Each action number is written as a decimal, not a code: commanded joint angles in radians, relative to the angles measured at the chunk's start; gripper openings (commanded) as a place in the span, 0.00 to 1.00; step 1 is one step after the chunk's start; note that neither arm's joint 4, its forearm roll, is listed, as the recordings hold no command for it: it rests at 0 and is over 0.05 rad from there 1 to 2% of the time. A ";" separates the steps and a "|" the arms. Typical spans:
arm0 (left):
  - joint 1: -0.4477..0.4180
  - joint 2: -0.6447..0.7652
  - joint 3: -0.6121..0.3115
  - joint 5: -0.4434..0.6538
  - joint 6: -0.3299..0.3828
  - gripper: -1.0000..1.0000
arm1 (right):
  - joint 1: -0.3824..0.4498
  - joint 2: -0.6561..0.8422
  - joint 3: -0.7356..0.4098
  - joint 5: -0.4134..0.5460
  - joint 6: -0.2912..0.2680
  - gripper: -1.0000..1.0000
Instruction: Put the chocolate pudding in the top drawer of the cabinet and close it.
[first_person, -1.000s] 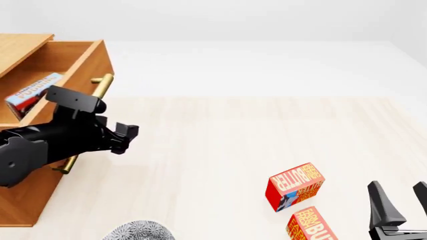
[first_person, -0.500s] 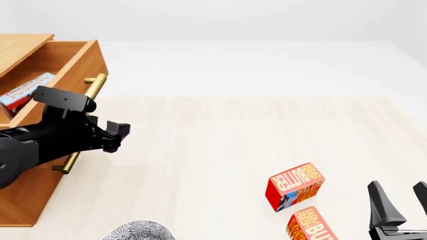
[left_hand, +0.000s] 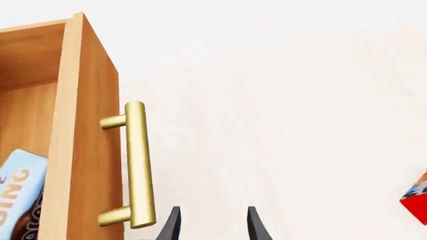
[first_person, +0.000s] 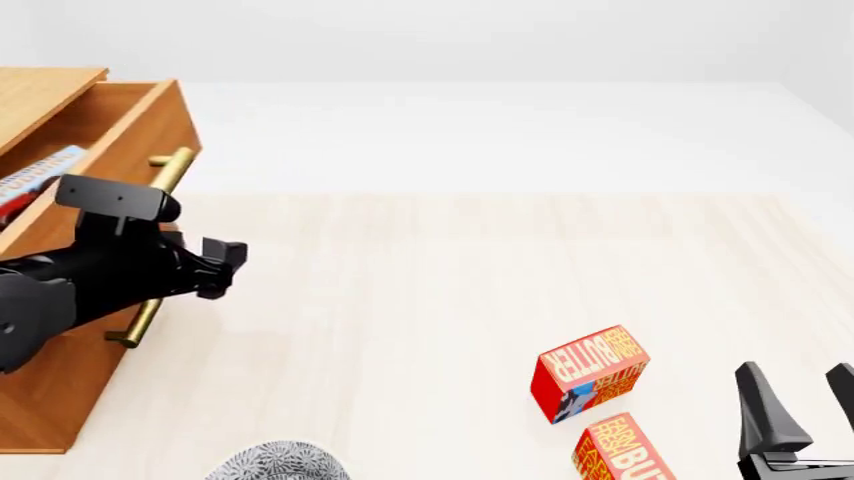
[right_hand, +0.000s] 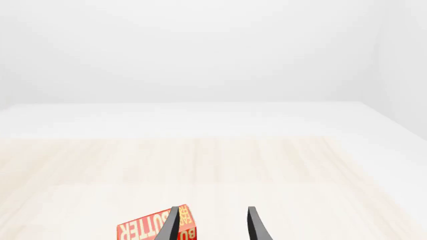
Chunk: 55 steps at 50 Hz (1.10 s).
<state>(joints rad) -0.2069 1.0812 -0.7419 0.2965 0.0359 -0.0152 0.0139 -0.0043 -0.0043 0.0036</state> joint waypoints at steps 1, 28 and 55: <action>0.045 0.010 0.014 -0.017 -0.014 1.00 | 0.000 0.000 0.000 0.000 0.000 1.00; 0.102 0.017 -0.010 -0.009 -0.035 1.00 | 0.000 0.000 0.000 0.000 0.000 1.00; 0.218 0.034 0.024 -0.061 -0.033 1.00 | 0.000 0.000 0.000 0.000 0.000 1.00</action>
<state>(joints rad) -0.0399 1.0966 -0.7272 0.2539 0.0014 -0.0153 0.0139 -0.0043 -0.0042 0.0037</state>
